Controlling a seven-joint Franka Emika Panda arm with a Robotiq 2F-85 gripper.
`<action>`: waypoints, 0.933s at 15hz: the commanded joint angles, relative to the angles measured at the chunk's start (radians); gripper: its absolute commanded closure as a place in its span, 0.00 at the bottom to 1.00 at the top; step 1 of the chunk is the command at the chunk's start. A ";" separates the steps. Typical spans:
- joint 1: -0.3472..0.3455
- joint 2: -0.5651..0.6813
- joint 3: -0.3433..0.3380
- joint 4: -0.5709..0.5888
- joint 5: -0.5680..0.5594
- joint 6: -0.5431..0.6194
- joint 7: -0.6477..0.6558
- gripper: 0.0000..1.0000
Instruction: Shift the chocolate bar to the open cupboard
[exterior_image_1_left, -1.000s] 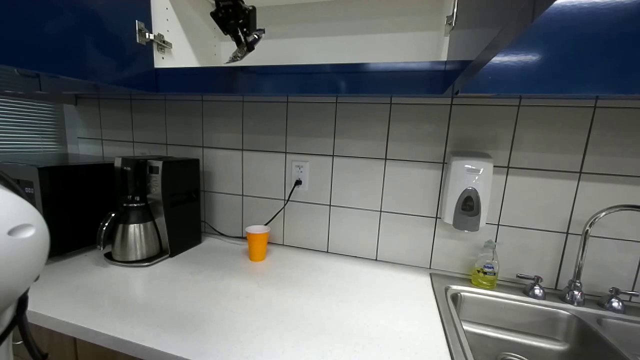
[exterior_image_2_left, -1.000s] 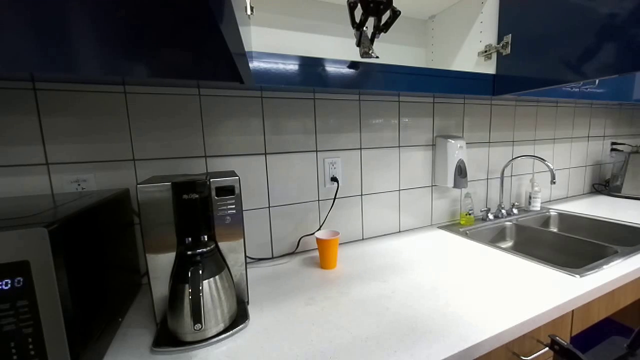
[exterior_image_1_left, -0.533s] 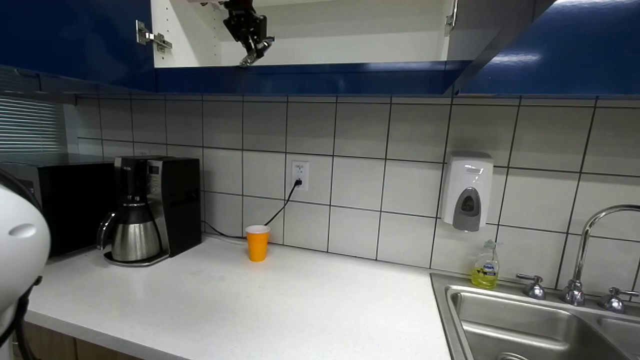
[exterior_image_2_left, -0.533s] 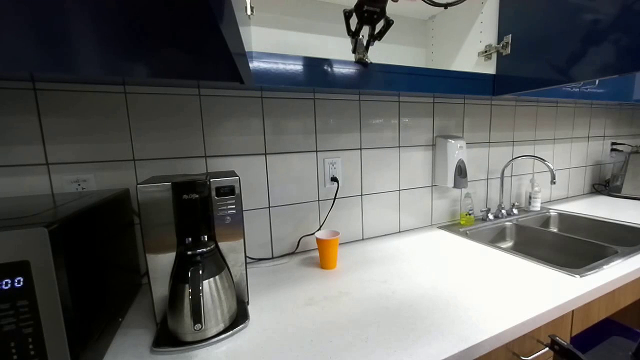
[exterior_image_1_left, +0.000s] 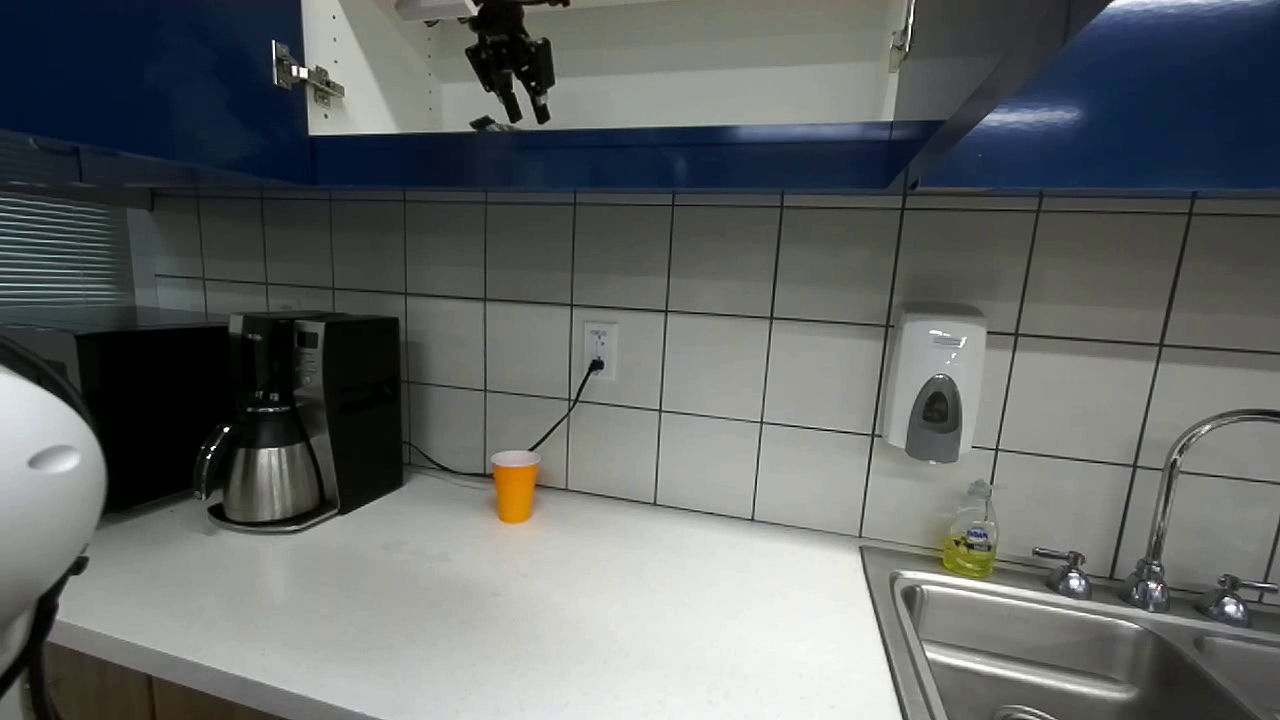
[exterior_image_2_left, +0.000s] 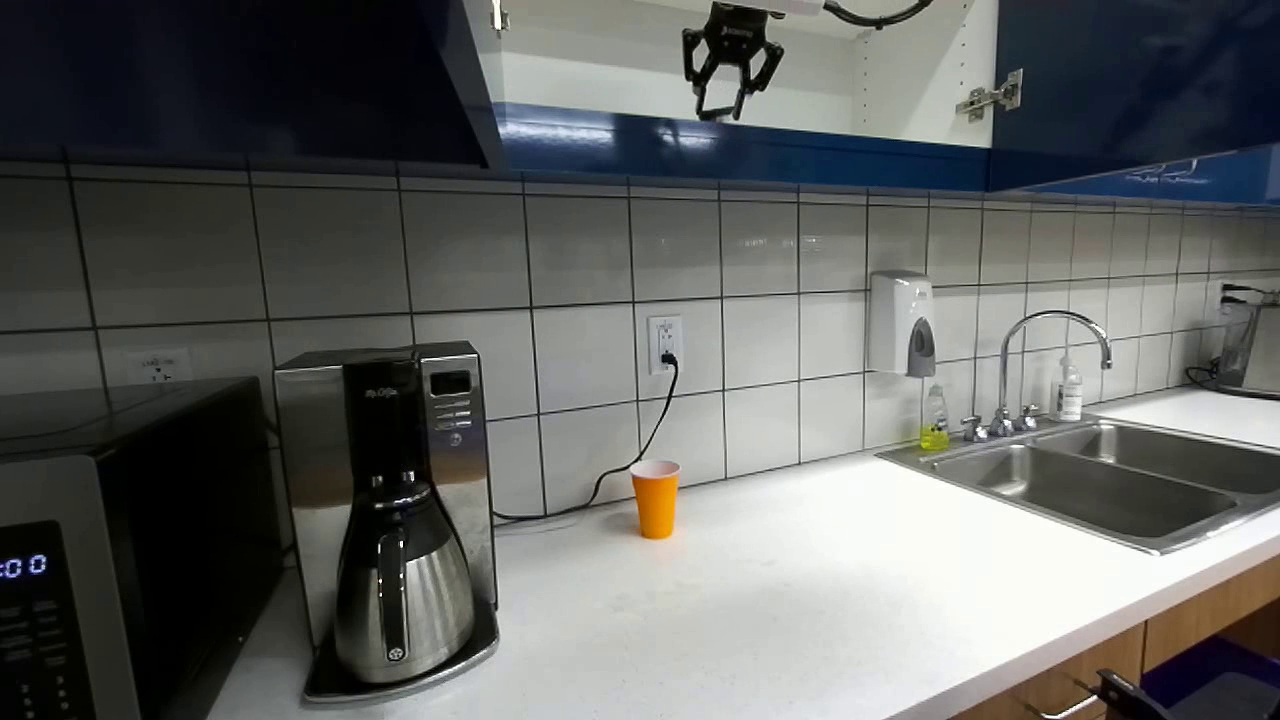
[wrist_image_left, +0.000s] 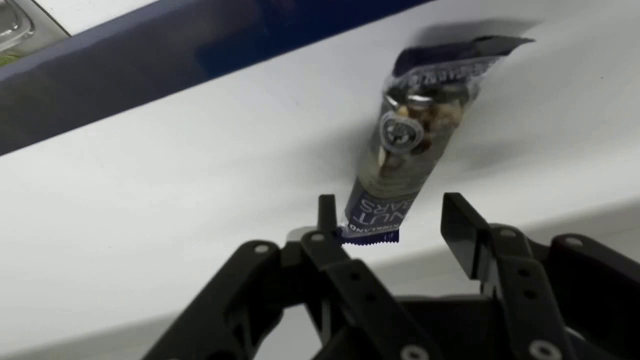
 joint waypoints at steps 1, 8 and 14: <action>0.002 0.036 0.004 0.067 -0.025 -0.047 0.037 0.12; -0.001 -0.005 -0.002 0.018 -0.007 -0.026 0.021 0.00; -0.005 -0.112 -0.011 -0.151 -0.006 0.061 0.011 0.00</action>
